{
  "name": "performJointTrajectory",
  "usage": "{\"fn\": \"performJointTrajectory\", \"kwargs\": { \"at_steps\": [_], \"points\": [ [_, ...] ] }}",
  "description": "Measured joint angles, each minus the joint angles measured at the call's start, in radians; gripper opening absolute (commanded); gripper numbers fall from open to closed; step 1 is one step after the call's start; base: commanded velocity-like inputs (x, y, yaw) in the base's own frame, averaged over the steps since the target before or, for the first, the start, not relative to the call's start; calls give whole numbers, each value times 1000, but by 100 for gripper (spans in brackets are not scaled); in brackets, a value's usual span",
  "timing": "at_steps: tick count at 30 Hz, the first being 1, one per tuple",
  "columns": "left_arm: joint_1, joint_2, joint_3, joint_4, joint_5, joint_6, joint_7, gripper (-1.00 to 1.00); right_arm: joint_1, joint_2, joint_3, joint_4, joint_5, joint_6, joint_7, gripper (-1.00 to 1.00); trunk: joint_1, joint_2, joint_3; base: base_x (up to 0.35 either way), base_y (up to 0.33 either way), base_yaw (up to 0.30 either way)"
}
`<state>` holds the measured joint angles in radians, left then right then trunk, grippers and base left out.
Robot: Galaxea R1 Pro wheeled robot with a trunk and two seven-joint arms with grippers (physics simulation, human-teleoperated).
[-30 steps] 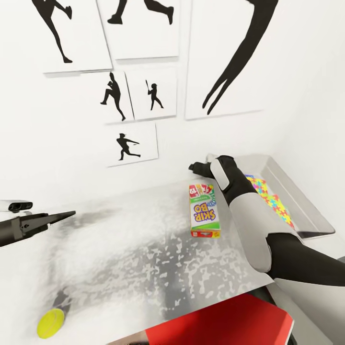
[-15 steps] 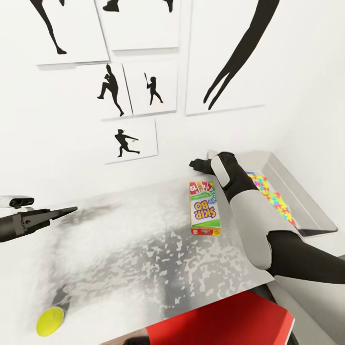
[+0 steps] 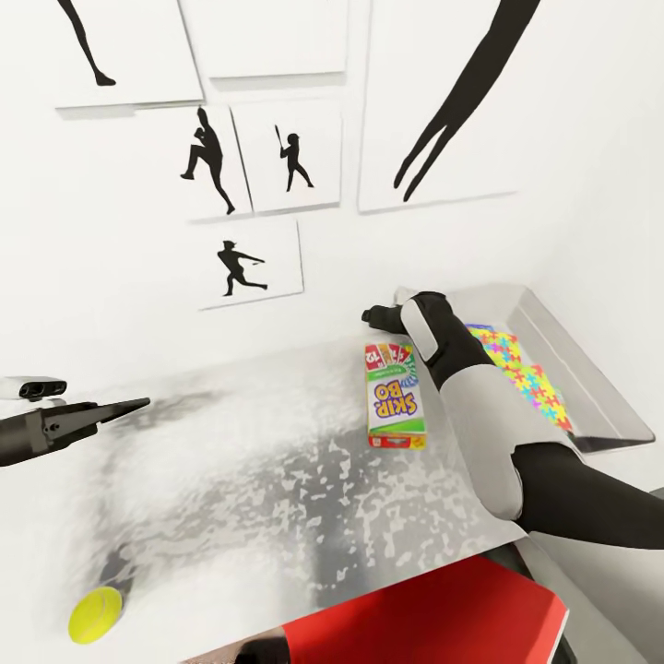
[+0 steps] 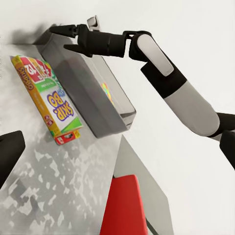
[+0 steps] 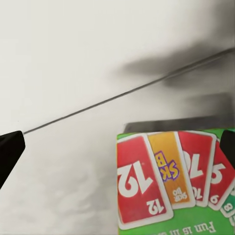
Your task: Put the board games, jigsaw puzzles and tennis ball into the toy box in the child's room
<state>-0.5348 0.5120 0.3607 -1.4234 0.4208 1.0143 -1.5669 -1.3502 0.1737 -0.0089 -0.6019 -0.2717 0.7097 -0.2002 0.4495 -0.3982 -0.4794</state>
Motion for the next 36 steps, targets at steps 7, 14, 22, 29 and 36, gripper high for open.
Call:
{"fn": "performJointTrajectory", "kwargs": {
  "at_steps": [7,14,22,29,36],
  "points": [
    [0,0,0,0,0,0,0,100,0,0,8,-1,0,1,1,100,0,0,-7,0,0,0],
    [0,1,1,-1,0,1,0,100,0,-5,9,-1,1,0,1,100,0,0,-9,0,0,0],
    [0,1,0,-1,0,1,0,100,-6,-9,10,-2,3,5,-1,100,0,0,-9,0,0,0],
    [0,2,0,-1,0,1,0,100,-13,-11,10,-2,3,8,-1,100,0,0,-9,0,0,0],
    [0,2,0,-1,0,1,0,100,-14,-11,10,0,3,8,-3,100,0,0,-9,0,0,0]
  ]
}}
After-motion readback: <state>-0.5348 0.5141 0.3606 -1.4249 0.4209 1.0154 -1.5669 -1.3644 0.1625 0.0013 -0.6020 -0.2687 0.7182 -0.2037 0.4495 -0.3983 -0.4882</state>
